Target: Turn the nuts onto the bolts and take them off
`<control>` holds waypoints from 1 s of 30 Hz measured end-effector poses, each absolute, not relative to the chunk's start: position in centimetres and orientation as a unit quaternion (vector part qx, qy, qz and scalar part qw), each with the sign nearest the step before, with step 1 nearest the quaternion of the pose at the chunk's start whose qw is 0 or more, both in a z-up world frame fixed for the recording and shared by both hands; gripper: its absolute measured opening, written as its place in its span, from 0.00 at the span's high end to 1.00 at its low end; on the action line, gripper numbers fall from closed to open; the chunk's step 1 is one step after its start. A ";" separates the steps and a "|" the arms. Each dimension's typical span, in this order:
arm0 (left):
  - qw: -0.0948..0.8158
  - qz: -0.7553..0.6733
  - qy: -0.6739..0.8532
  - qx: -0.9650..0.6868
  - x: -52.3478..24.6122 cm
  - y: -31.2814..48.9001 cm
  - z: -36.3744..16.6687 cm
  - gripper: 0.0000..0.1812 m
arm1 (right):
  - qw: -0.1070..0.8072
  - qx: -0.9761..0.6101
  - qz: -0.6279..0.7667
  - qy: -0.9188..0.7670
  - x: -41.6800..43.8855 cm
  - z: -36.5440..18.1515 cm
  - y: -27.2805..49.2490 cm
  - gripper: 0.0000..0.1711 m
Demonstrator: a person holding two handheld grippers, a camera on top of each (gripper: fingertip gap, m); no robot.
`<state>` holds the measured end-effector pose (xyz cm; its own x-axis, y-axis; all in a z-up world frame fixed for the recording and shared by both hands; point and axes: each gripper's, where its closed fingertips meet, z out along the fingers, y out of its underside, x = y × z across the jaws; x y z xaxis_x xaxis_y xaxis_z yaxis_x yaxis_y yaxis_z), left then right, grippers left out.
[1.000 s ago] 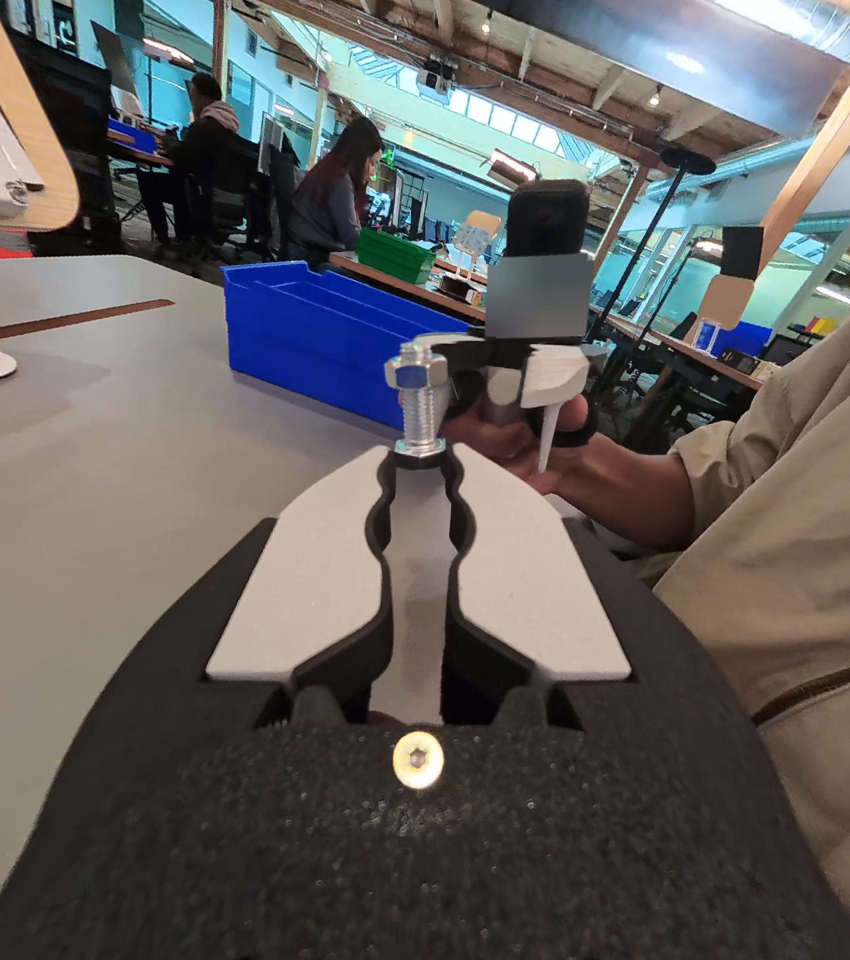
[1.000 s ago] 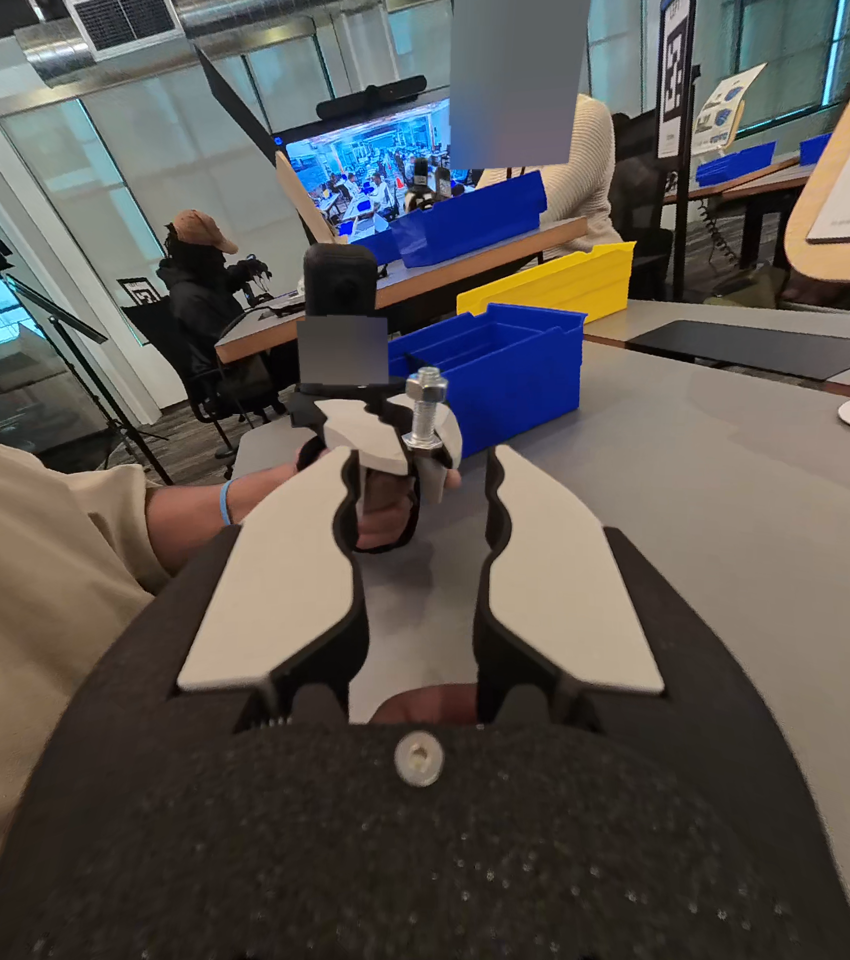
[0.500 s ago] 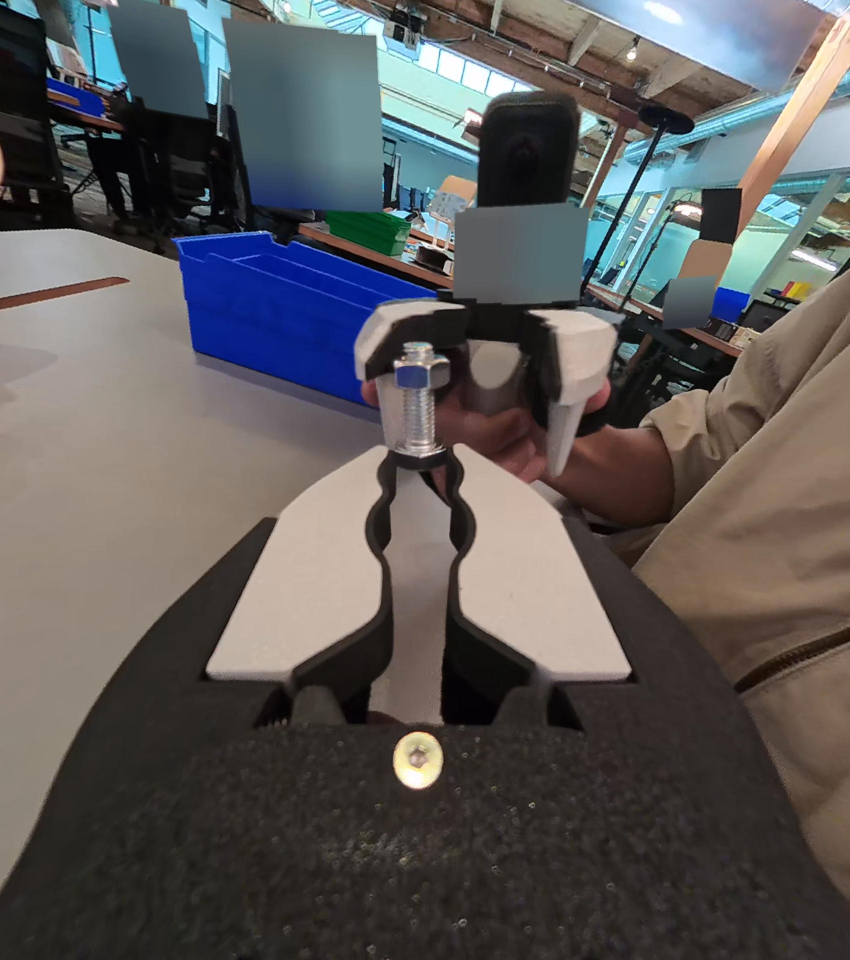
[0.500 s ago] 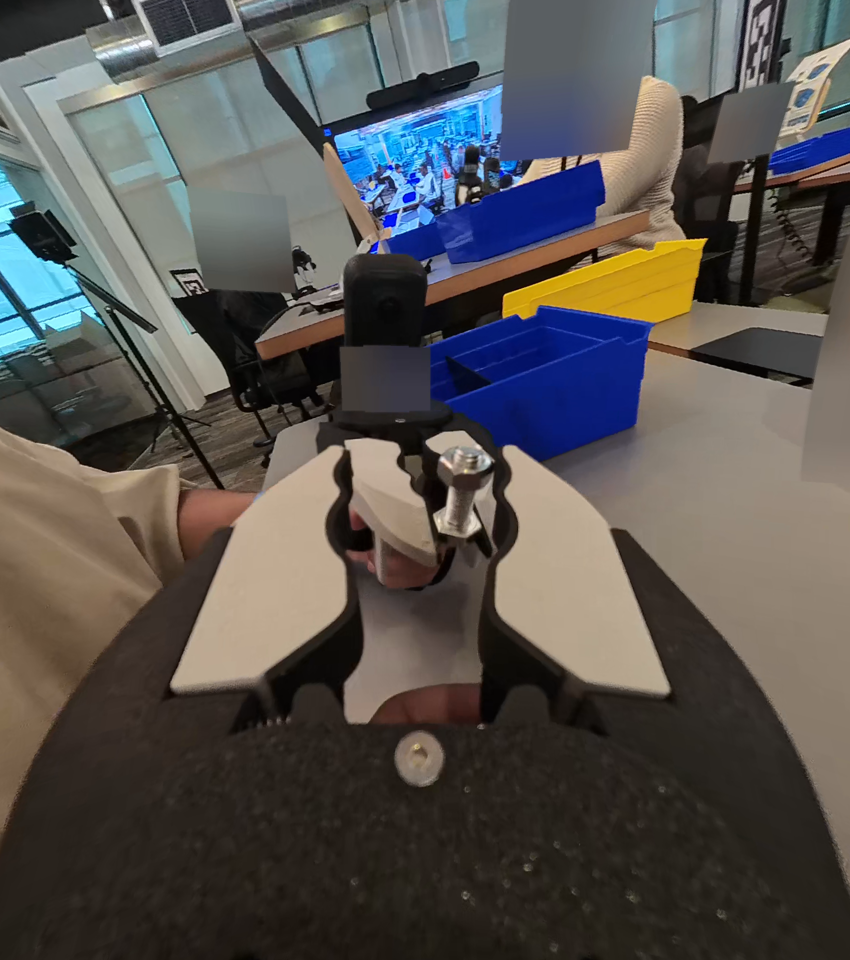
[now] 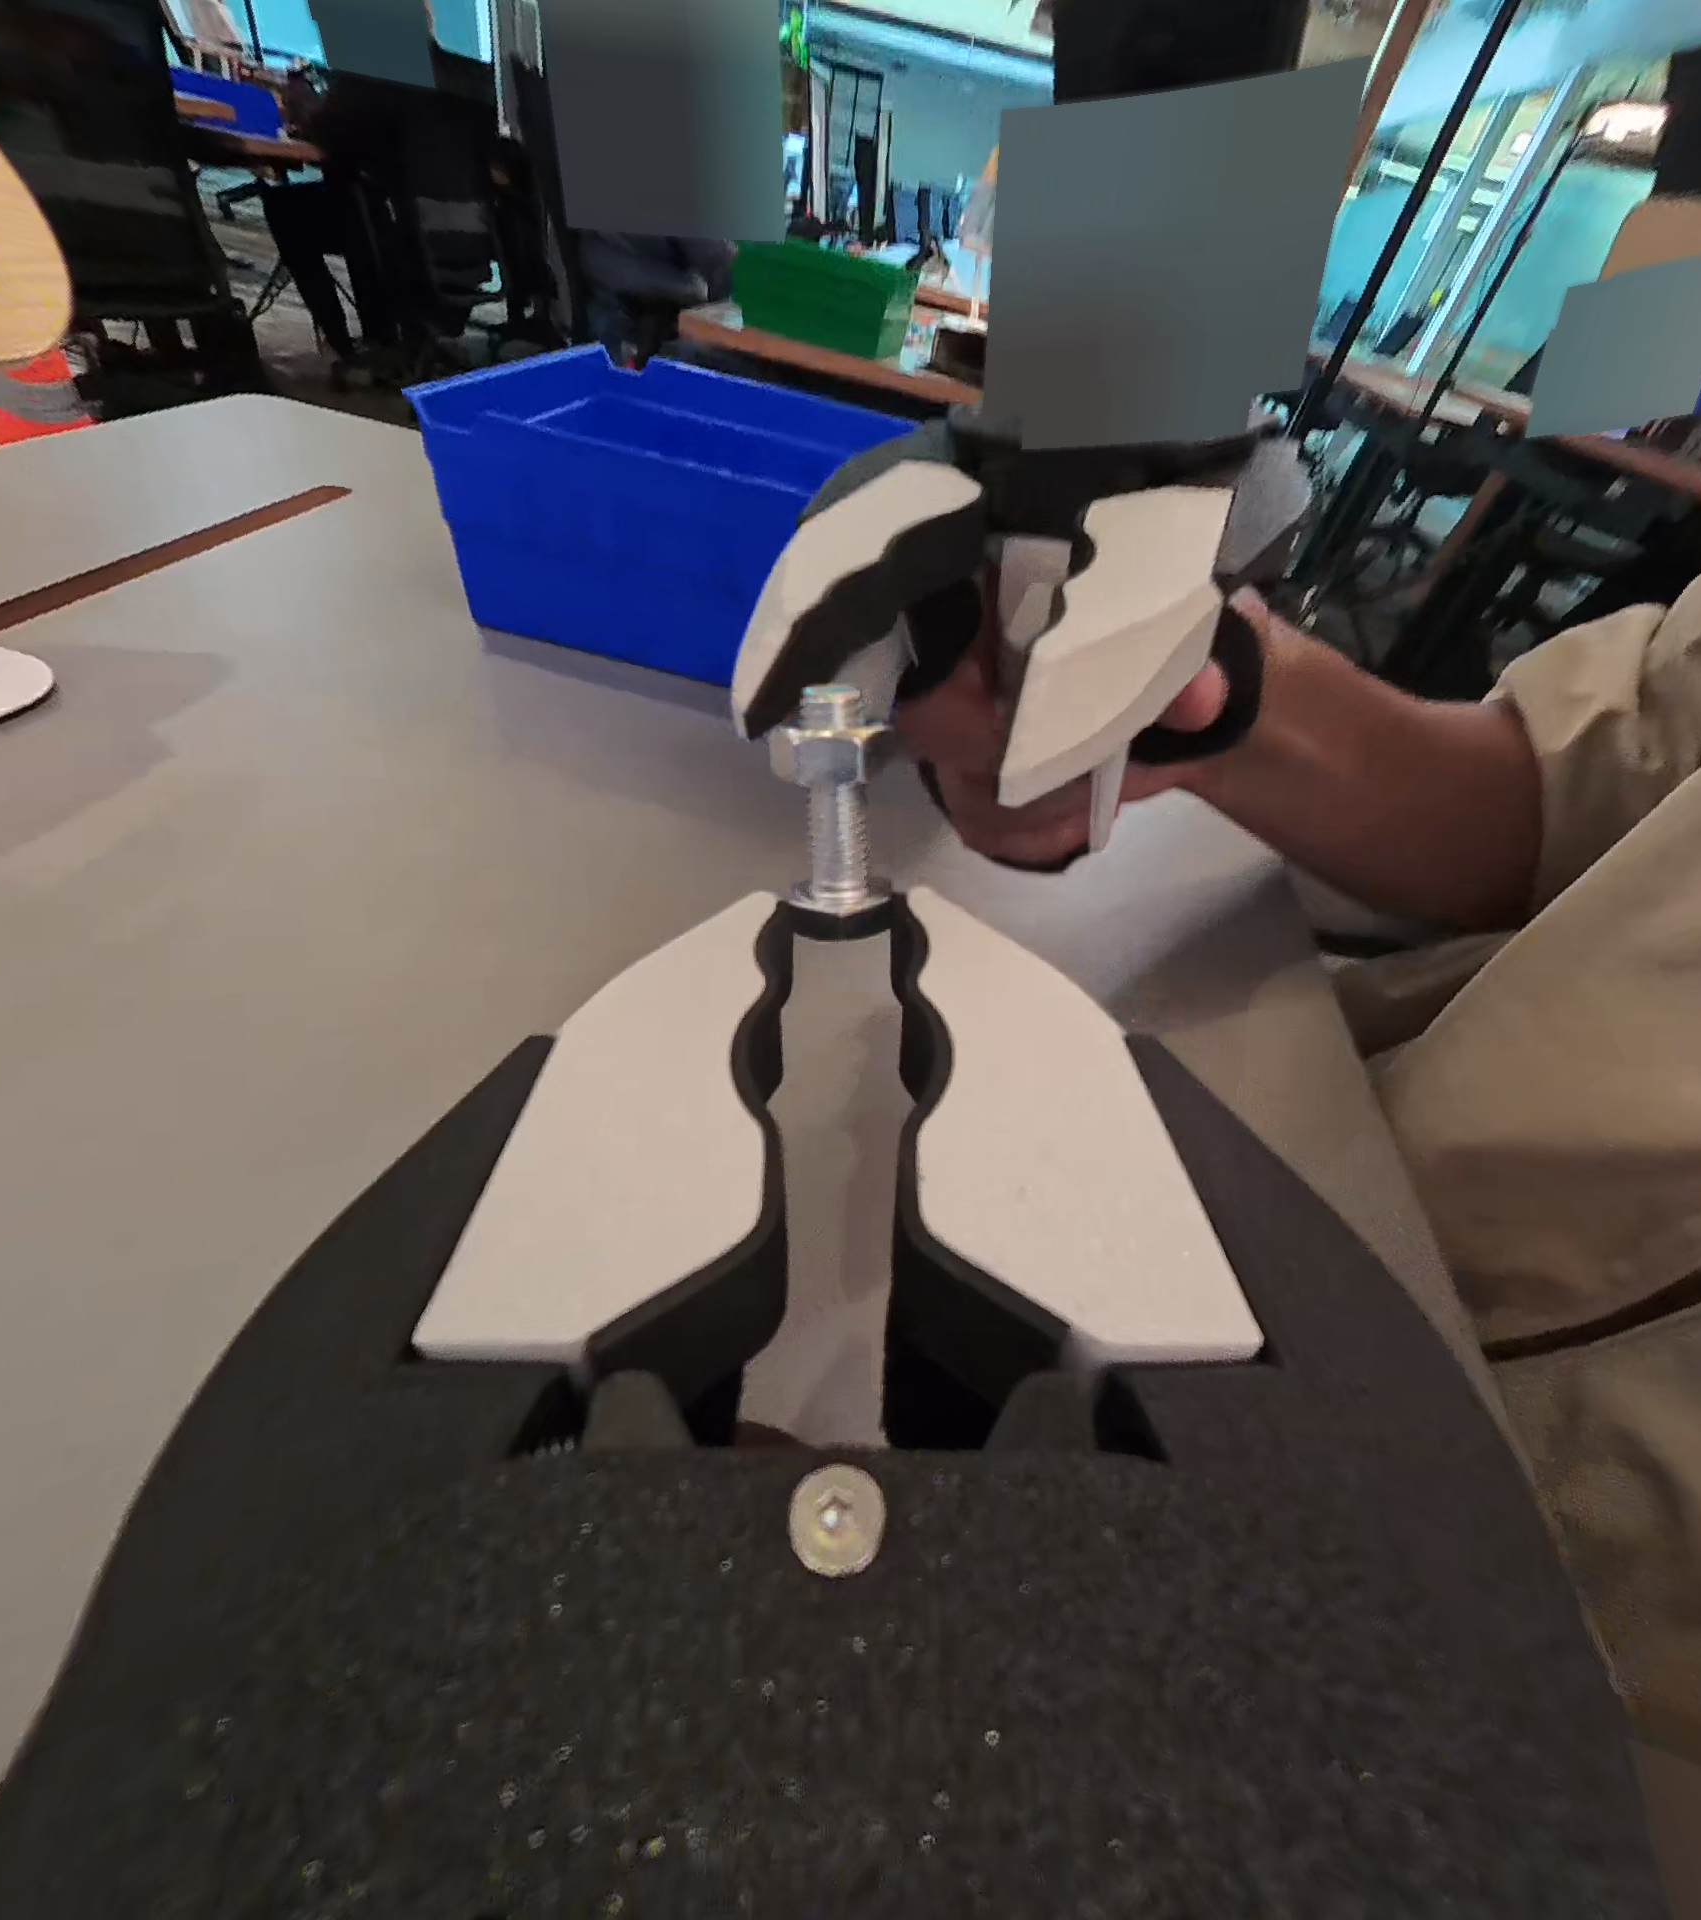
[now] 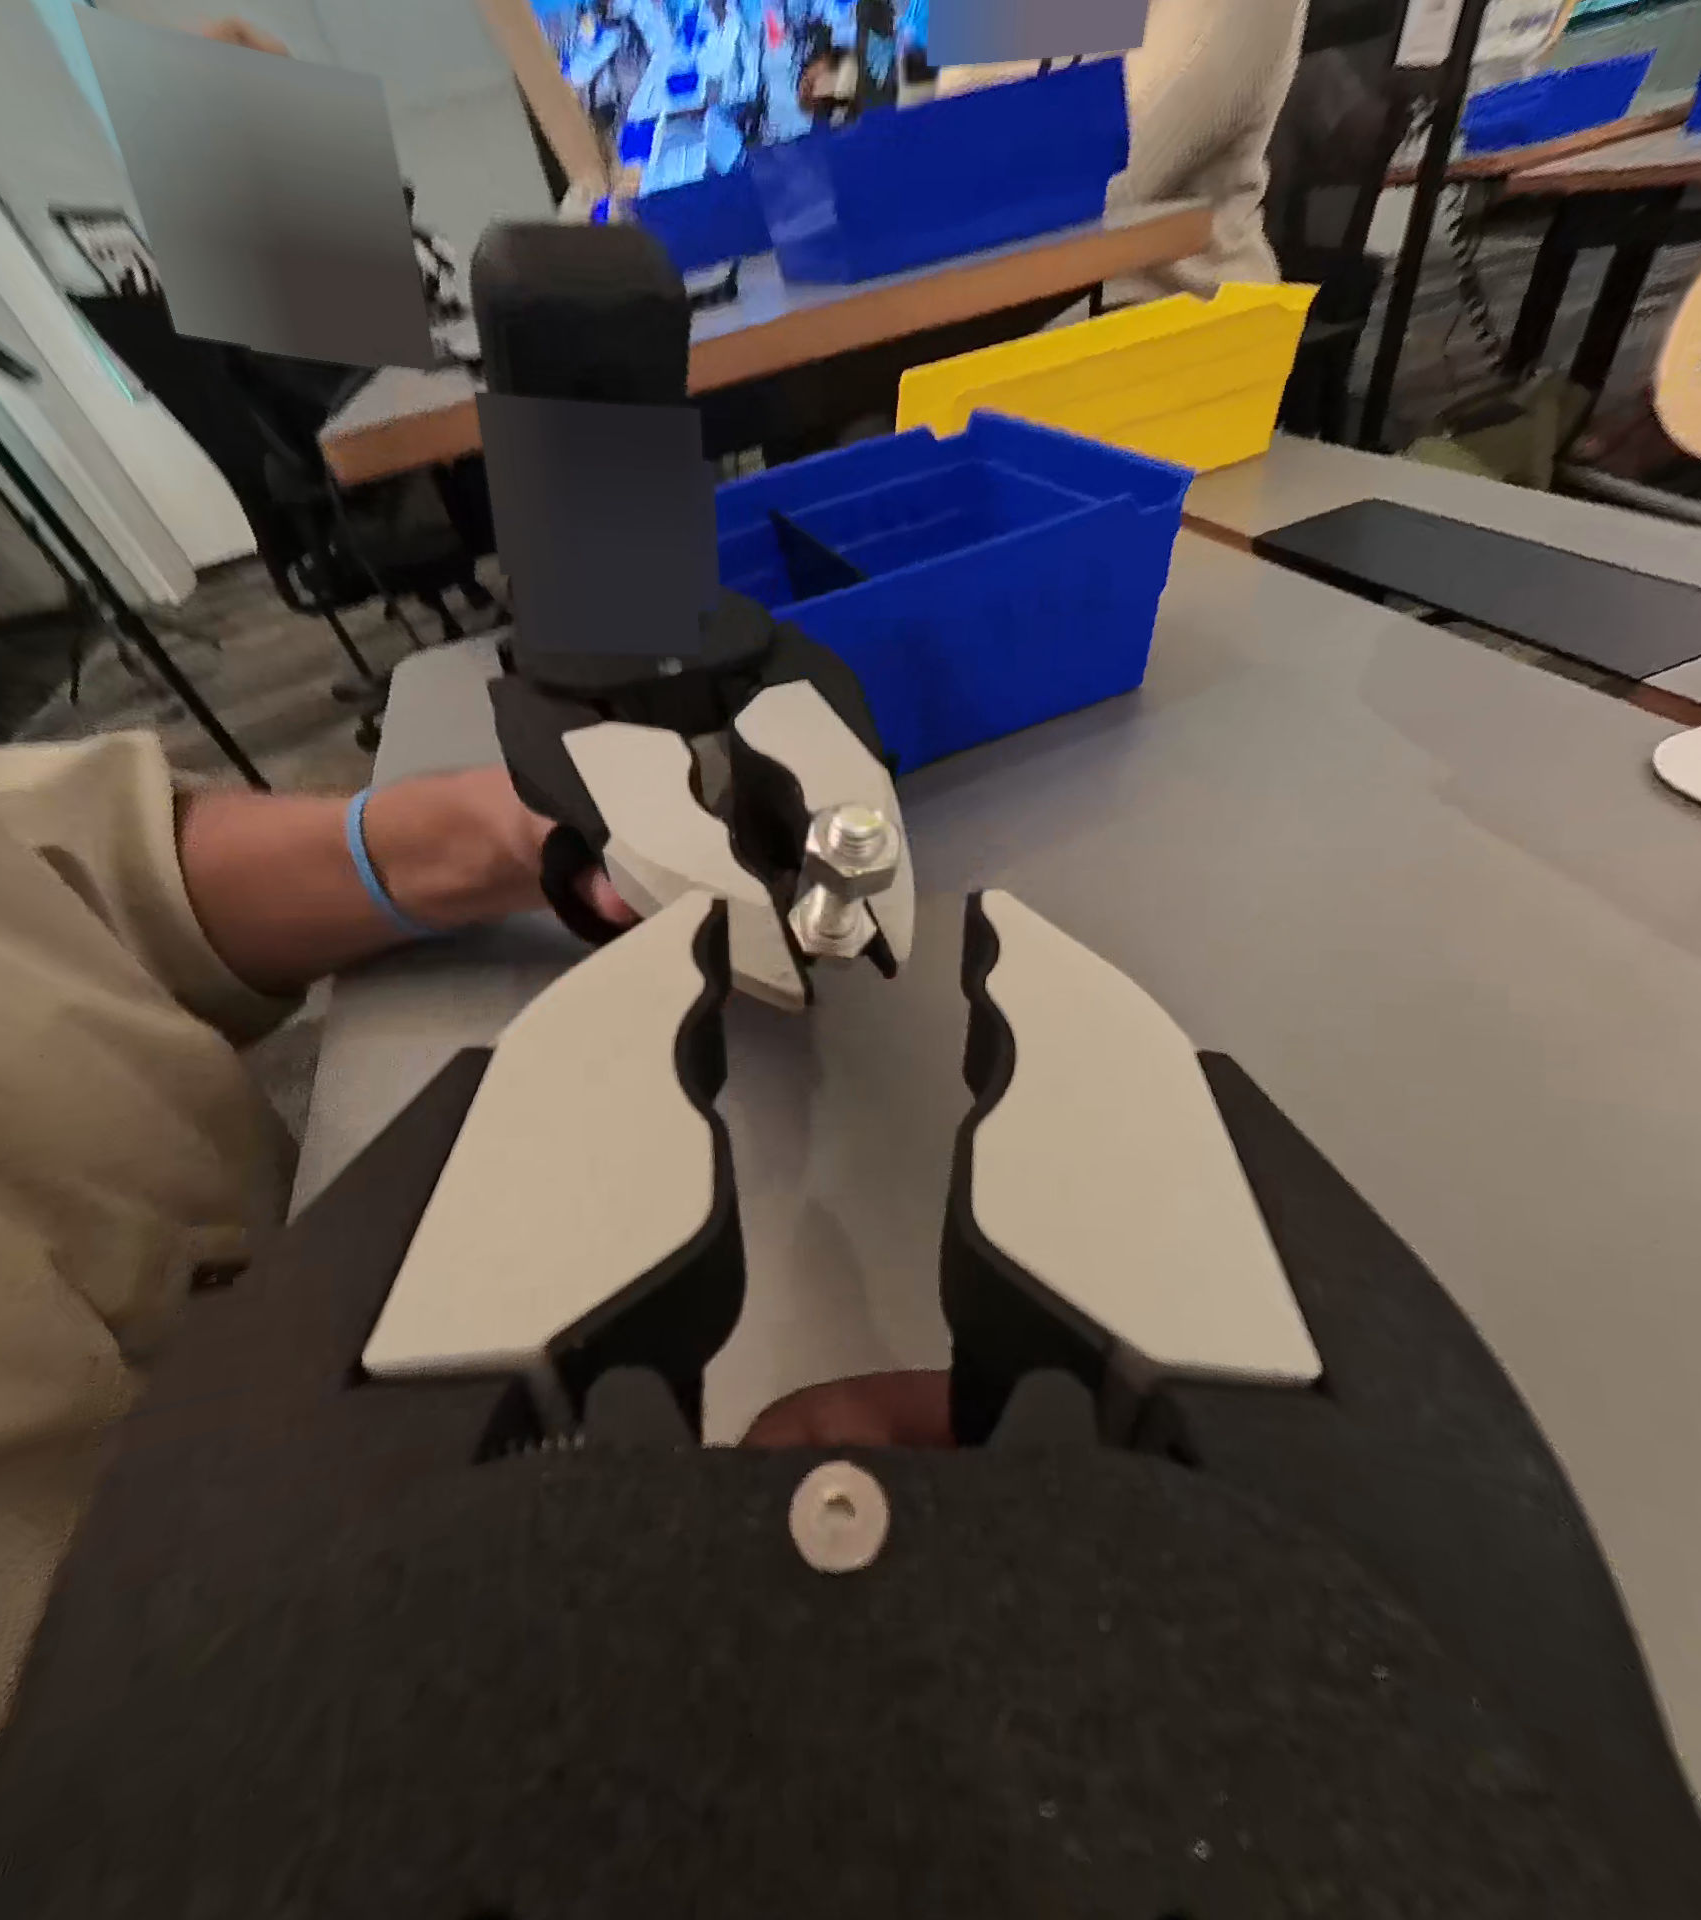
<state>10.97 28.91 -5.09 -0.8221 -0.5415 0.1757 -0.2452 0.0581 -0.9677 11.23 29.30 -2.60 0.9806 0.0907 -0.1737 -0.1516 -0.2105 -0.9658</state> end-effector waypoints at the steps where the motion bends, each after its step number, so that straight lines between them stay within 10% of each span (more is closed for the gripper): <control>1: 0.123 -0.622 0.724 -0.272 11.0 28.9 -5.3 0.90 | 0.615 -0.783 0.089 0.011 11.2 -2.9 29.2 0.75; 14: 0.114 -0.626 0.729 -0.253 10.4 27.8 -5.6 0.87 | 0.605 -0.792 0.075 -0.031 10.7 -3.7 29.4 0.89; 19: 0.241 -0.638 0.656 -0.323 13.7 31.2 -3.8 0.67 | 0.632 -0.774 -0.025 0.034 13.9 -3.2 28.1 0.89; 24: 0.427 -0.490 0.538 -0.537 16.7 40.2 -5.6 0.72 | 0.618 -0.754 -0.178 0.136 17.6 -4.5 26.0 0.89; 30: 0.413 -0.481 0.521 -0.572 16.0 40.2 -6.7 0.71 | 0.615 -0.731 -0.209 0.208 19.2 -5.5 24.6 0.89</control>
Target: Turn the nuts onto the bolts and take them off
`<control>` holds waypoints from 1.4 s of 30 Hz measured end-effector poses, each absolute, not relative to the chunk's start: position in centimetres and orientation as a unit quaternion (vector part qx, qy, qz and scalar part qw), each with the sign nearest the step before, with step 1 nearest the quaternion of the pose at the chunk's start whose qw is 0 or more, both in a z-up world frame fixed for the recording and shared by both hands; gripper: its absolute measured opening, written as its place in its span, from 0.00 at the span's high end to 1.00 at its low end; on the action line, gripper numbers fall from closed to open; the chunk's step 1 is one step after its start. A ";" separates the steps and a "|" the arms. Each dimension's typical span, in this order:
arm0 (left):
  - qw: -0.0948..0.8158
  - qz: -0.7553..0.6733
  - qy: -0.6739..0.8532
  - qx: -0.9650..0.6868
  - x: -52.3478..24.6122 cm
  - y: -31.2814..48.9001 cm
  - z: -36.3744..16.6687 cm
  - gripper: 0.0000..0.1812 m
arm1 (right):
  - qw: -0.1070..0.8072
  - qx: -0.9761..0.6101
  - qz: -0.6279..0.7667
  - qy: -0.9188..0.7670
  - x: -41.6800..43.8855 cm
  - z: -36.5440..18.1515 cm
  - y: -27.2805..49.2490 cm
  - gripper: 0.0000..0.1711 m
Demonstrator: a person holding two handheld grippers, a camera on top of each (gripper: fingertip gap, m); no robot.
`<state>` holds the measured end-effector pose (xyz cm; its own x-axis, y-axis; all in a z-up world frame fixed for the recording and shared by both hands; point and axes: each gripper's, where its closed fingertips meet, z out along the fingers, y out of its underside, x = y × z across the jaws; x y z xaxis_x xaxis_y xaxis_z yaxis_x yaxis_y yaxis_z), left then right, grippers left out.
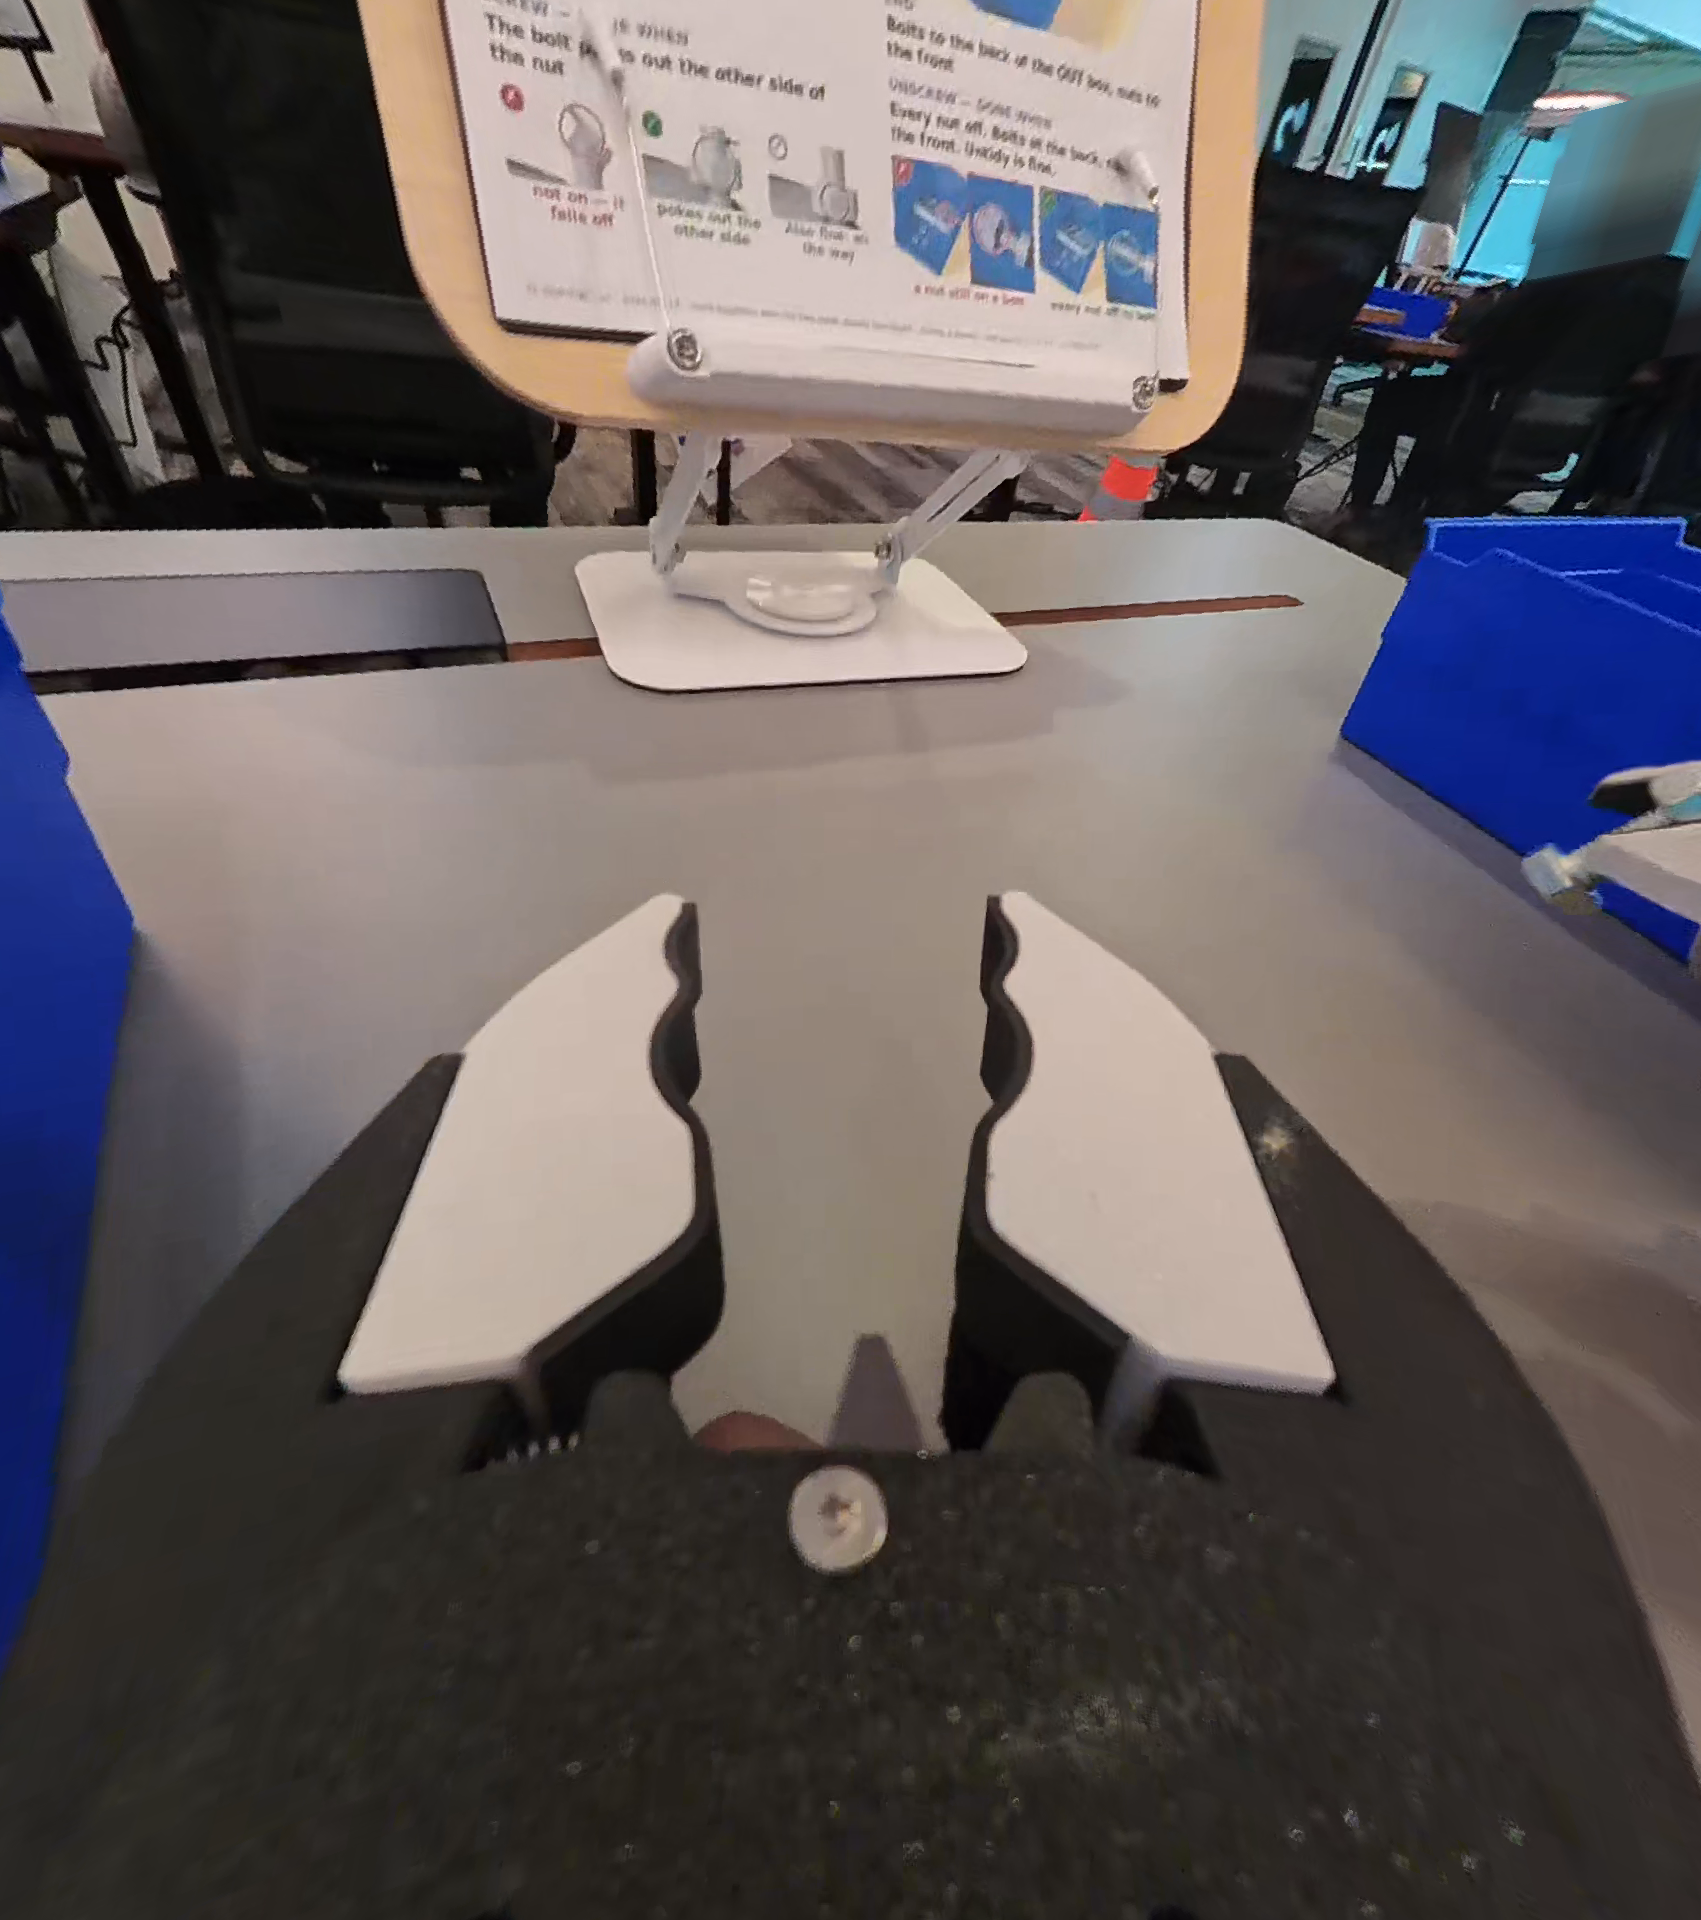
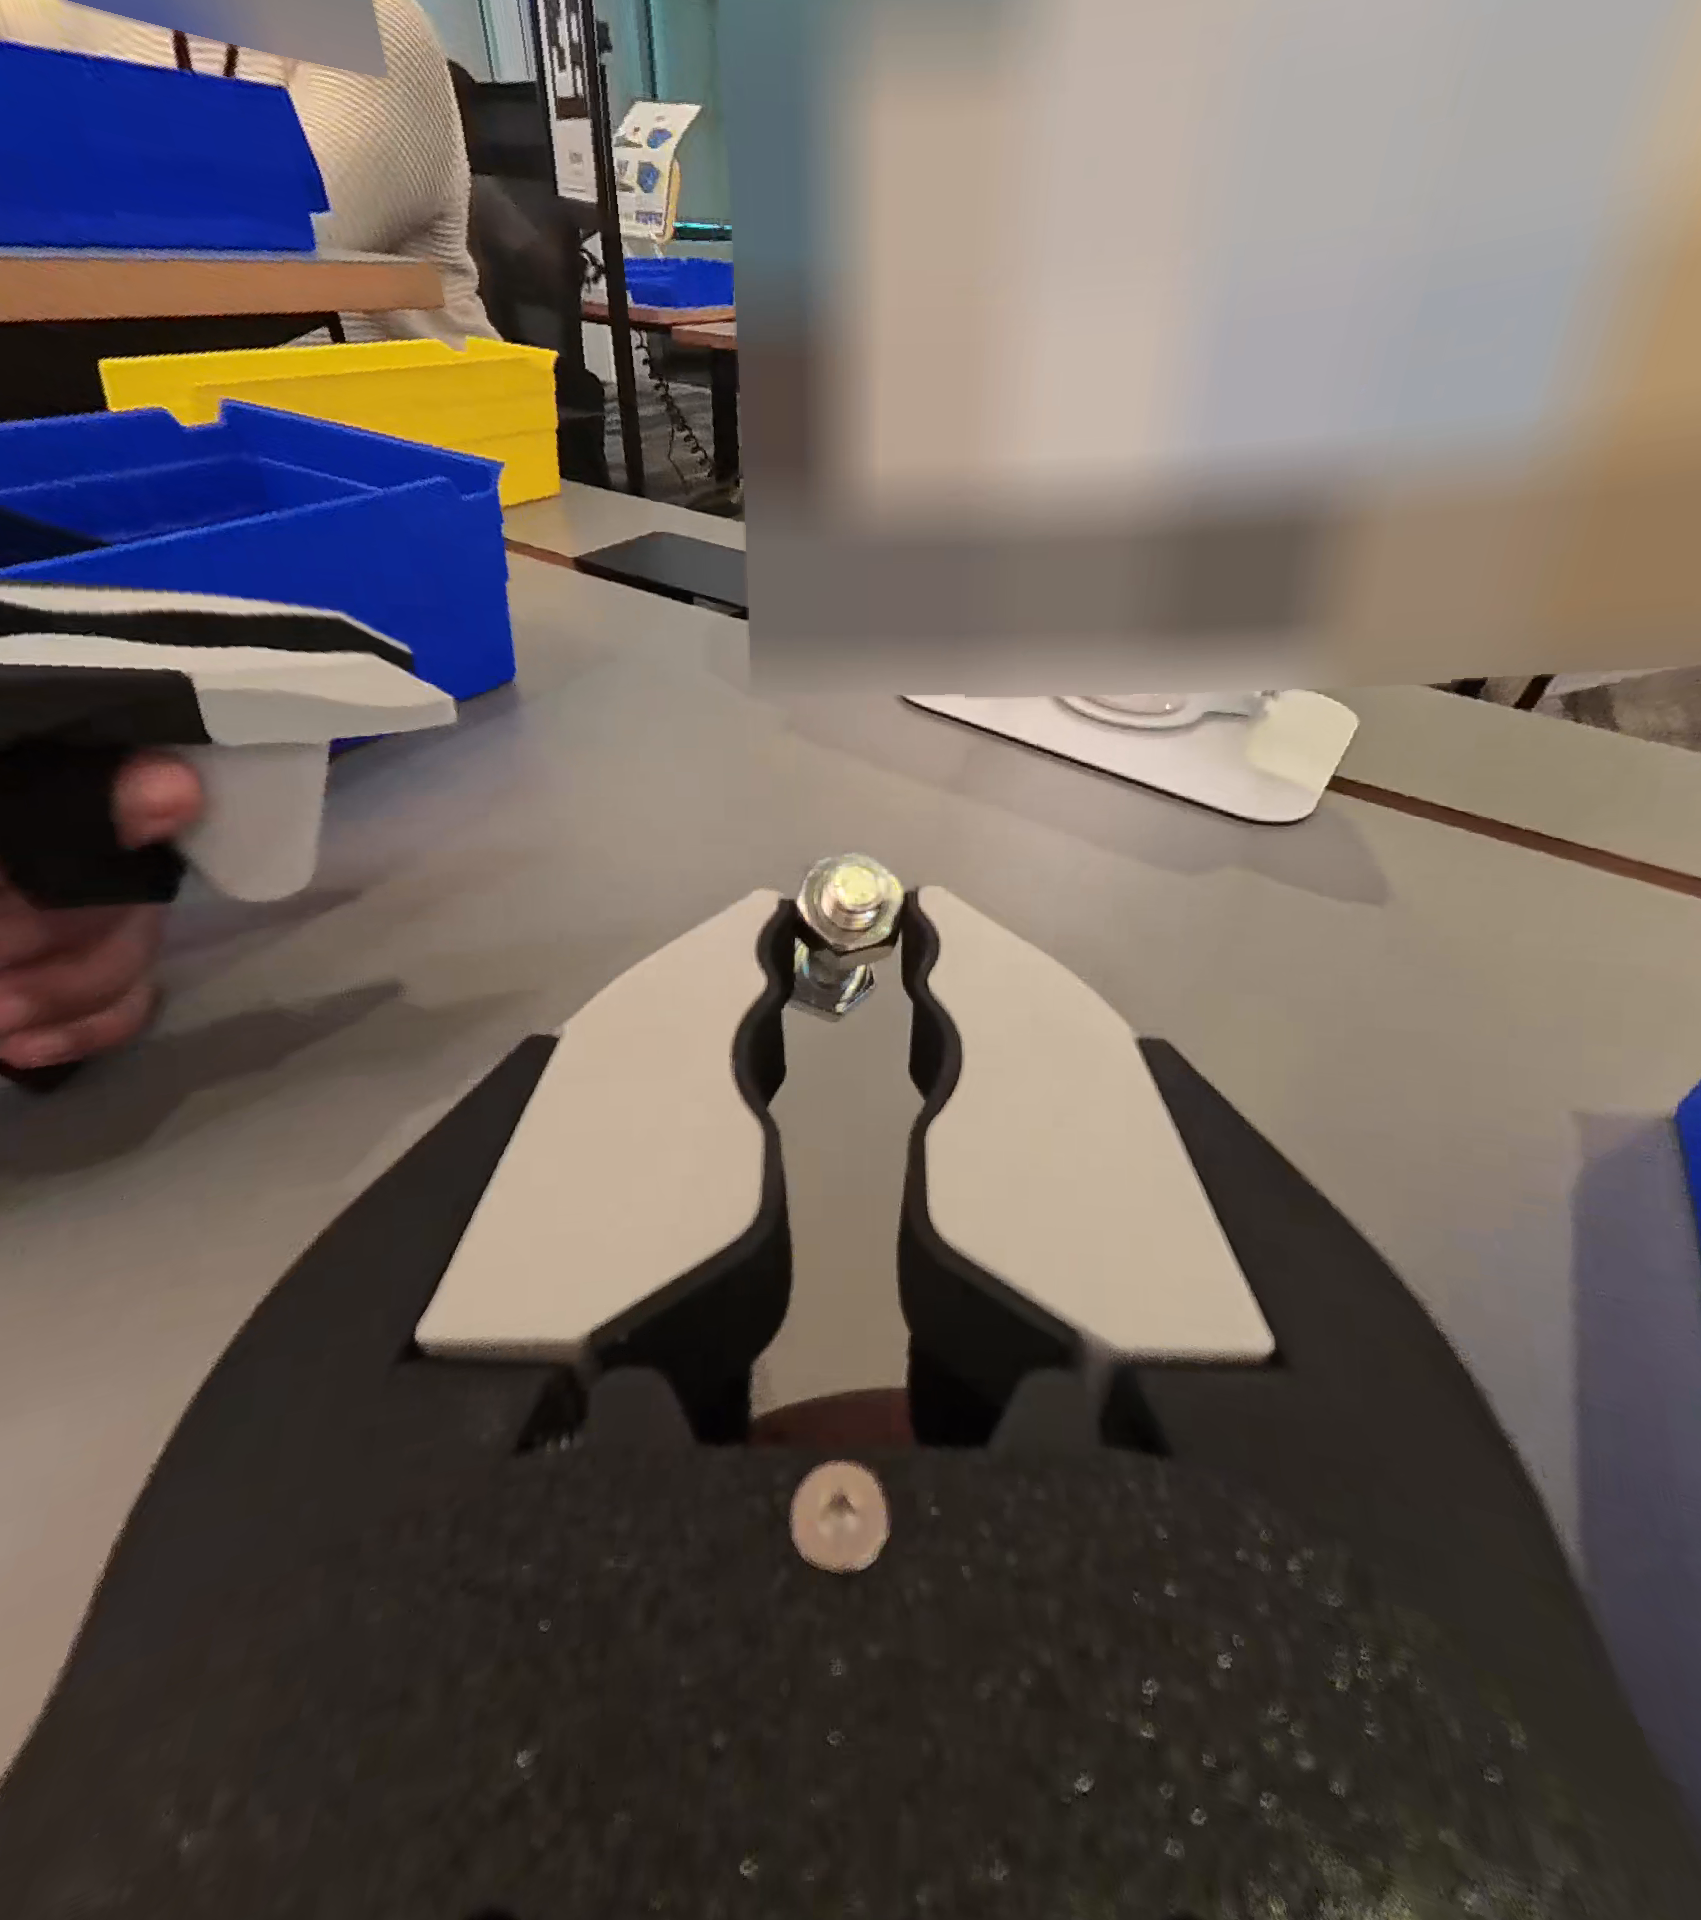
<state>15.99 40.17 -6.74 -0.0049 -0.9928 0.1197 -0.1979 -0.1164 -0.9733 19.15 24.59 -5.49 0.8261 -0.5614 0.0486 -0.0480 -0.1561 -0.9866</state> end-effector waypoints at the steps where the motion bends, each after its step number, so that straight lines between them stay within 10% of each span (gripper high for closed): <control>1: 0.414 -0.481 0.521 -0.571 16.1 40.2 -6.7 0.72 | 0.618 -0.730 -0.203 0.210 19.1 -5.5 24.5 0.89; 11: 0.376 -0.498 0.542 -0.563 16.4 39.2 -7.2 0.73 | 0.552 -0.712 -0.358 0.246 29.0 6.2 10.9 0.89; 21: 0.349 -0.507 0.557 -0.559 16.5 38.2 -7.6 0.73 | 0.335 -0.803 -0.216 0.442 44.8 -10.8 0.0 0.89; 32: 0.332 -0.505 0.572 -0.554 16.6 37.6 -8.0 0.73 | 0.299 -0.802 -0.251 0.452 44.7 -12.5 -1.3 0.75; 38: 0.332 -0.504 0.574 -0.553 16.6 37.6 -8.0 0.73 | 0.492 -0.735 -0.353 0.306 35.4 2.5 7.2 0.76; 42: 0.336 -0.502 0.571 -0.557 16.7 37.7 -8.0 0.73 | 0.605 -0.726 -0.259 0.198 25.1 3.0 18.2 0.80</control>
